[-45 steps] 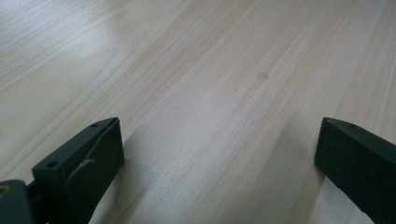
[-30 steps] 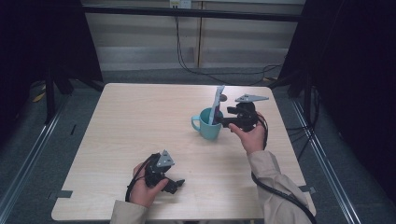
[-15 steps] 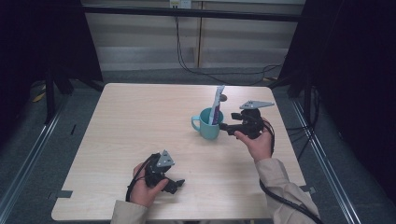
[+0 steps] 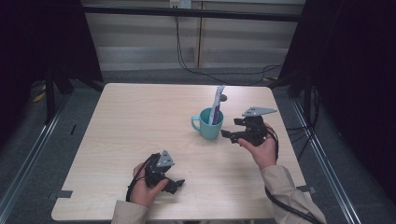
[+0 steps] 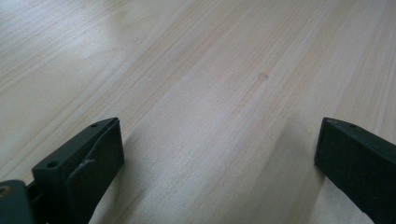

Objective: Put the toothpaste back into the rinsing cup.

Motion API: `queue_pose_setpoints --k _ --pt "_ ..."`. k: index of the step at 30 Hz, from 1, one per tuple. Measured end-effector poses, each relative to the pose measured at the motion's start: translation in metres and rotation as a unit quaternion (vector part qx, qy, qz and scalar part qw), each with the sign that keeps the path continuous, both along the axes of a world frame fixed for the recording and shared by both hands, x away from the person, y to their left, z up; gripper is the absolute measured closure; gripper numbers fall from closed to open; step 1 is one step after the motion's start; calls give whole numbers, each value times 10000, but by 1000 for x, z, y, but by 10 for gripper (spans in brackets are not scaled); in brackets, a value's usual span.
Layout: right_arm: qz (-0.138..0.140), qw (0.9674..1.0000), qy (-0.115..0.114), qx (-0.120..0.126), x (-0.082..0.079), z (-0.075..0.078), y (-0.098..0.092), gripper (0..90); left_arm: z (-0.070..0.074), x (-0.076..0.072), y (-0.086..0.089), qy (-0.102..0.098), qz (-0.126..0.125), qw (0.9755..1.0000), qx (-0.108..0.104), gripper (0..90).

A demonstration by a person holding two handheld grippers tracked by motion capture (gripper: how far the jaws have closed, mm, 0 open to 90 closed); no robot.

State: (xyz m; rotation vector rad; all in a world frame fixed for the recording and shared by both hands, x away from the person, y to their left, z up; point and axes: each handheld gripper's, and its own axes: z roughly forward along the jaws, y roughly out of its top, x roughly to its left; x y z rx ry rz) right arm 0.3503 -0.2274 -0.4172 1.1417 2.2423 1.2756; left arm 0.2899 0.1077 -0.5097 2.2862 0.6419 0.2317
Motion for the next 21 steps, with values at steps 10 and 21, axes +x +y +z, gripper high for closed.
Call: queue_pose_setpoints --k 10,21 --pt "71 10000 66 1 -11 -10 -7 189 0 0 0 -6 -12 10000 8 10" --pt "74 9999 96 22 -23 -20 -17 181 0 0 0 0 2 10000 -1 10"
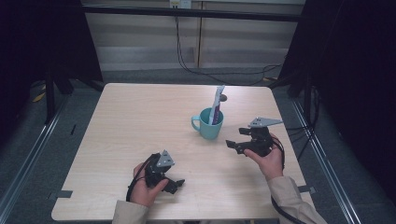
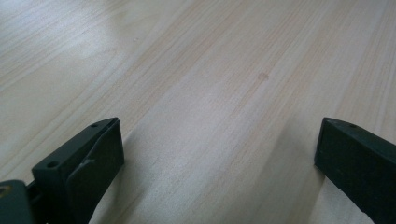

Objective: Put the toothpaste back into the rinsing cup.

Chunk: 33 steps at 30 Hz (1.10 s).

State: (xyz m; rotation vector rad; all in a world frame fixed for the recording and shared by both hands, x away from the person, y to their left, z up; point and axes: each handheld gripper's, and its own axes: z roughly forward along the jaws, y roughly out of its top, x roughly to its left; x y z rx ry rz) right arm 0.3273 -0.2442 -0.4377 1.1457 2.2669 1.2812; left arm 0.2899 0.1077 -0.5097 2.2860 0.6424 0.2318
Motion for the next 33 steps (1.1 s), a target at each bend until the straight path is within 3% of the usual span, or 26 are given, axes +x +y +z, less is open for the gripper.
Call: queue_pose_setpoints --k 23,33 --pt "80 9999 97 -27 -23 -22 -16 147 0 0 0 0 -1 10000 4 10" --pt "94 9997 133 -175 -33 -32 -22 147 0 0 0 2 2 10000 1 10"
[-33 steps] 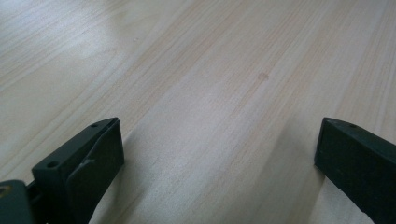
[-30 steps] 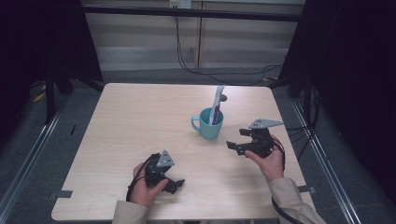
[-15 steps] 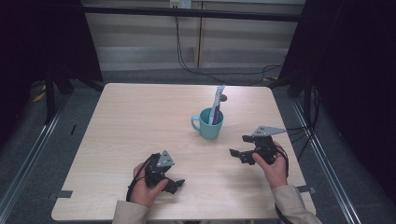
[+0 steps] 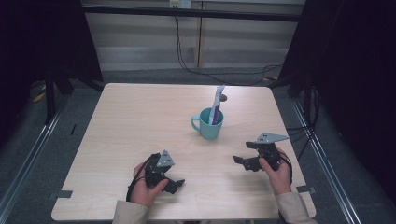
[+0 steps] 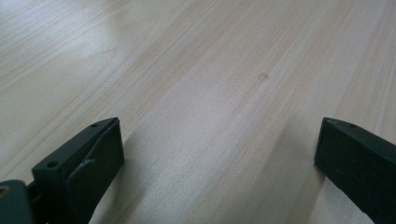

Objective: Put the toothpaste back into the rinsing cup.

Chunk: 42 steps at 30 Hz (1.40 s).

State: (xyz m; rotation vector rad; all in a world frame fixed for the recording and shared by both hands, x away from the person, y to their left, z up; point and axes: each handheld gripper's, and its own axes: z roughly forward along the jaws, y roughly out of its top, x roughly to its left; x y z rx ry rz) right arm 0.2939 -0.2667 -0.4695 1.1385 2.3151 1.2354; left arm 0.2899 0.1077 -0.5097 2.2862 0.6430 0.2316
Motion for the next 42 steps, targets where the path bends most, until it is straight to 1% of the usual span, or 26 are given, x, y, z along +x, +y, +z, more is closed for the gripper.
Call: queue_pose_setpoints --k 4,12,18,23,28,30,32,34,37,38,41,42 --pt "0 10000 -17 -61 -4 -2 -2 147 0 0 0 -3 -2 10000 -3 10" --pt "-58 9999 42 -140 -11 -9 -7 147 0 0 0 -5 5 10000 2 10" --pt "-49 9996 70 -259 -18 -15 -10 147 0 0 0 -7 4 10000 -1 10" --pt "-31 9996 93 -271 -21 -18 -12 147 0 0 0 -6 5 10000 3 10" --pt "-31 9992 156 -360 -26 -22 -14 147 0 0 0 -6 6 10000 -1 10" --pt "32 9991 215 -358 -27 -25 -13 146 0 0 0 -6 5 10000 5 10" --pt "14 9988 194 -446 -29 -26 -13 146 0 0 0 -9 1 10000 3 10" --pt "42 9987 196 -474 -31 -28 -12 146 0 0 0 -8 2 10000 0 10" --pt "80 9981 179 -582 -32 -29 -11 146 0 0 0 -6 3 10000 0 10" --pt "106 9981 182 -580 -32 -30 -11 146 0 0 0 -6 1 10000 6 10" --pt "74 9977 163 -651 -33 -31 -11 146 0 0 0 -8 1 10000 2 10" --pt "89 9980 164 -604 -34 -33 -12 146 0 0 0 -8 1 10000 1 10"
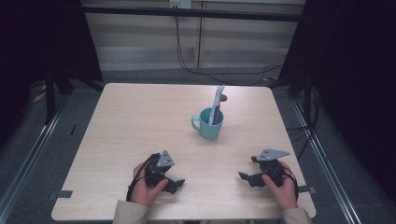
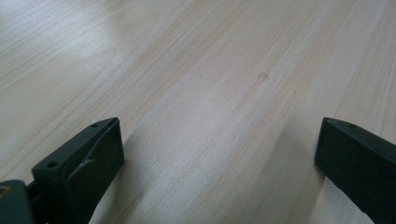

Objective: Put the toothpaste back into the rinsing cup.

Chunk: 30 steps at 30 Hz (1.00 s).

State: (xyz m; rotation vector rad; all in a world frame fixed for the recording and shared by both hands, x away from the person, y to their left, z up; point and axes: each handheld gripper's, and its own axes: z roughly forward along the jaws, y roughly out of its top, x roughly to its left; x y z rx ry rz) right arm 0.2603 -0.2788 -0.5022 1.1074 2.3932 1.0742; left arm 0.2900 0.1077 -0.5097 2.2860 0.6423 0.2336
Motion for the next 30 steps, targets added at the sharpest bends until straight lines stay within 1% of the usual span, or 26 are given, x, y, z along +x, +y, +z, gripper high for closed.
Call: queue_pose_setpoints --k 3,5,7,16,30 --pt "44 10000 22 -25 -1 -3 -2 146 0 0 0 2 0 10000 3 10" --pt "32 9999 27 -98 -1 -5 -3 146 0 0 0 0 0 10000 2 10" --pt "2 10000 48 -66 -2 -6 -3 146 0 0 0 1 -1 10000 2 10" --pt "31 9999 -33 -96 -2 -8 -8 140 0 0 0 1 0 10000 4 10" --pt "26 9999 -9 -132 -2 -9 -9 129 0 0 0 8 -4 10000 3 10"
